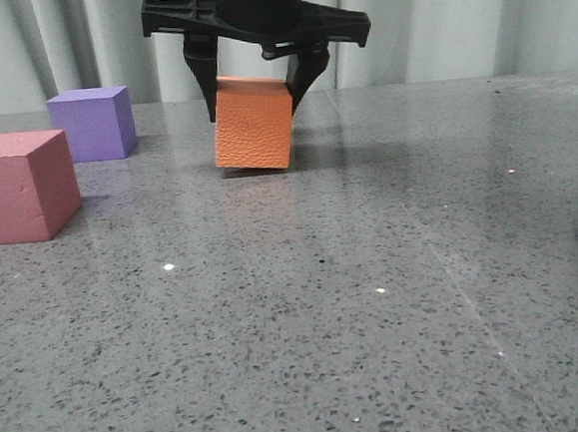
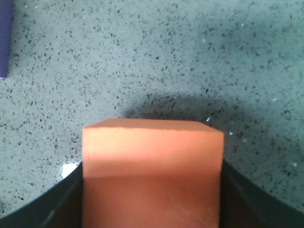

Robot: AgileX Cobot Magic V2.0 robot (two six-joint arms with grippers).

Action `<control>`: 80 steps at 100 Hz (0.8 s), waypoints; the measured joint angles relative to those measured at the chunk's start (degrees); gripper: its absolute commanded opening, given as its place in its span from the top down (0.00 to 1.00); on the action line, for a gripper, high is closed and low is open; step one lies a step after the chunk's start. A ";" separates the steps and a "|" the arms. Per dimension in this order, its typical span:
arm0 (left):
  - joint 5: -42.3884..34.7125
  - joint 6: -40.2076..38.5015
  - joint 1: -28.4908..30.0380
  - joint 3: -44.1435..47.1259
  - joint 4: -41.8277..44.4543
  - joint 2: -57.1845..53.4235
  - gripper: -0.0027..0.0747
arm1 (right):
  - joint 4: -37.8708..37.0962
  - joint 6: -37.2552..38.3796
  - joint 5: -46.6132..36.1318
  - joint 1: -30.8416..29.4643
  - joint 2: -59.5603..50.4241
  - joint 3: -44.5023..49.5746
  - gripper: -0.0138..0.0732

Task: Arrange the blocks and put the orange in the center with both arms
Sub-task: 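Carry the orange cube with the right gripper to the table center and release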

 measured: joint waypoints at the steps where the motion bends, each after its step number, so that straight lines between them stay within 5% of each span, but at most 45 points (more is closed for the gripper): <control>1: 0.00 0.00 0.00 0.00 0.00 0.00 0.99 | 0.00 0.00 0.00 0.00 0.00 0.00 0.39; 23: 0.00 0.00 0.00 0.00 0.00 0.00 0.99 | 0.00 0.00 -0.09 0.00 0.00 0.00 0.14; 63: 0.00 0.00 0.00 0.00 0.00 0.00 0.99 | -0.40 -2.42 0.25 0.00 -0.48 -0.38 0.13; 80: 0.00 0.00 0.00 0.00 0.00 0.00 0.99 | -7.22 -5.11 0.49 -0.10 -4.38 -0.91 0.13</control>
